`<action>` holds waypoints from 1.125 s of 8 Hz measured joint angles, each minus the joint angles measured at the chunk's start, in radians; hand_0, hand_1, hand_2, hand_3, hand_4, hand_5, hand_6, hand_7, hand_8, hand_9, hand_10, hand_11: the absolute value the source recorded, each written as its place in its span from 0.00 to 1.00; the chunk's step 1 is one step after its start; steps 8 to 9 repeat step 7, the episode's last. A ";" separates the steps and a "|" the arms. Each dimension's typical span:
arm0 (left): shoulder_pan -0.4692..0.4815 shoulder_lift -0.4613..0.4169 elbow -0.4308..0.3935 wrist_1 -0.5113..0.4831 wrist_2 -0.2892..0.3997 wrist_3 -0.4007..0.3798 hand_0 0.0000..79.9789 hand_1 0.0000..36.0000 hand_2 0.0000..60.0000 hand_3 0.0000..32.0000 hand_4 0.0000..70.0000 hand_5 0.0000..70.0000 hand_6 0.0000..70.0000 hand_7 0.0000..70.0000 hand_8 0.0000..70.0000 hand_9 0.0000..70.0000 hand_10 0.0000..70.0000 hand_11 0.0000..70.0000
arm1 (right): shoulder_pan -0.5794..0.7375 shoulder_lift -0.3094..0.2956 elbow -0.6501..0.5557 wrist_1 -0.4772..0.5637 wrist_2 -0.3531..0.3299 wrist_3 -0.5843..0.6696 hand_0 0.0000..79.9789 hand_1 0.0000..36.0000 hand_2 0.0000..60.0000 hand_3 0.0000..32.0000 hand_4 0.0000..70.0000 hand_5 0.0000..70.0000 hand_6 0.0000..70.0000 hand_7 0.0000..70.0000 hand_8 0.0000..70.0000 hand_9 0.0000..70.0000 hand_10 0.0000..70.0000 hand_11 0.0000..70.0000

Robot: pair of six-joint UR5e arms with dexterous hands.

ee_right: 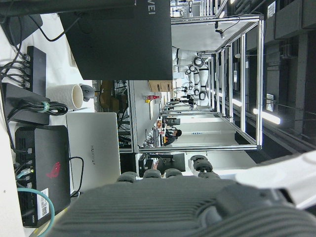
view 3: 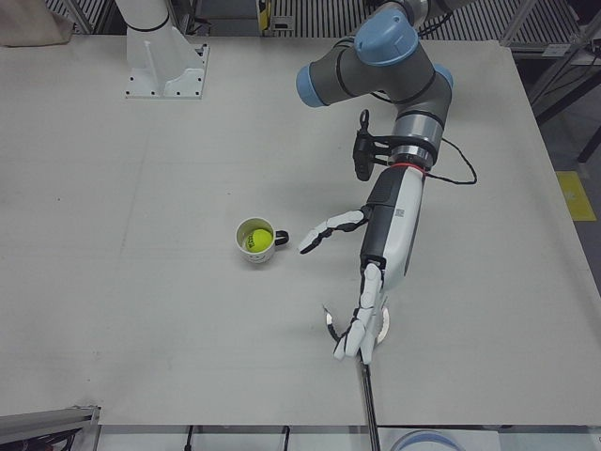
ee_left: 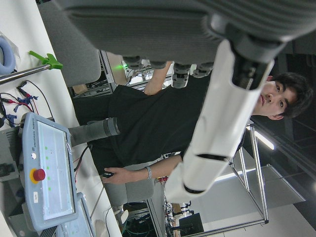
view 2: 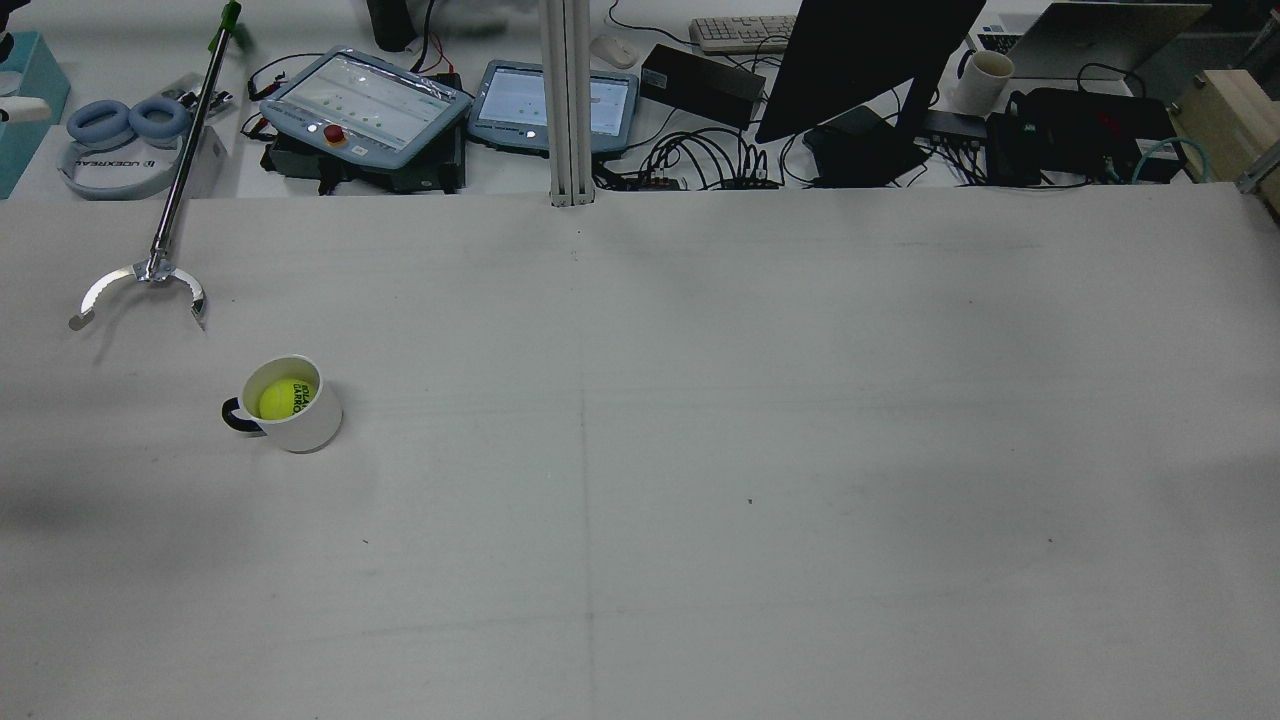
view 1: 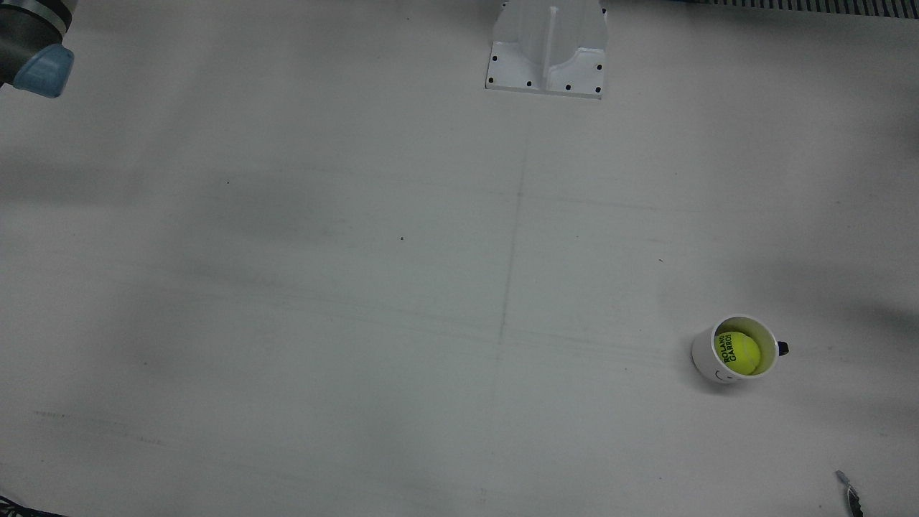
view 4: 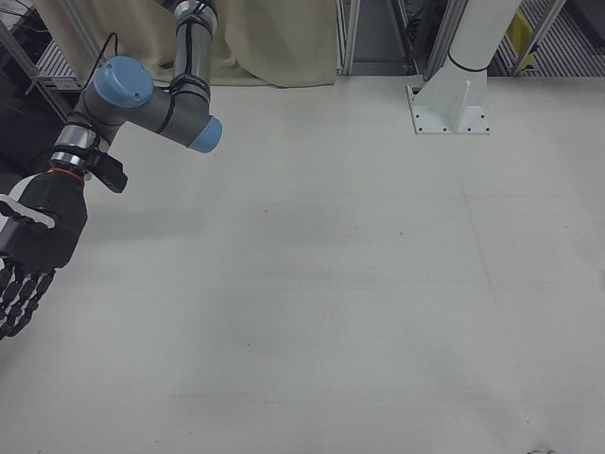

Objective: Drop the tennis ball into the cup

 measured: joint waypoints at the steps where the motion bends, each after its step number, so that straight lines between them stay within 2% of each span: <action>1: -0.009 0.011 -0.003 -0.002 0.000 -0.003 0.77 1.00 0.50 0.00 0.02 0.10 0.04 0.23 0.00 0.02 0.02 0.08 | 0.000 0.000 0.001 0.000 0.000 0.000 0.00 0.00 0.00 0.00 0.00 0.00 0.00 0.00 0.00 0.00 0.00 0.00; 2: -0.025 0.030 -0.013 -0.010 -0.001 -0.007 0.75 1.00 0.54 0.00 0.02 0.09 0.03 0.23 0.00 0.03 0.02 0.08 | 0.001 0.000 0.001 0.000 0.000 0.000 0.00 0.00 0.00 0.00 0.00 0.00 0.00 0.00 0.00 0.00 0.00 0.00; 5: -0.051 0.082 -0.054 -0.020 0.000 -0.013 0.77 1.00 0.52 0.00 0.02 0.09 0.01 0.24 0.00 0.03 0.02 0.08 | 0.001 0.000 0.001 0.000 0.000 0.000 0.00 0.00 0.00 0.00 0.00 0.00 0.00 0.00 0.00 0.00 0.00 0.00; 9: -0.052 0.092 -0.064 -0.018 0.000 -0.013 0.78 1.00 0.50 0.00 0.03 0.09 0.01 0.25 0.00 0.03 0.02 0.08 | 0.000 0.000 -0.001 0.000 0.000 0.000 0.00 0.00 0.00 0.00 0.00 0.00 0.00 0.00 0.00 0.00 0.00 0.00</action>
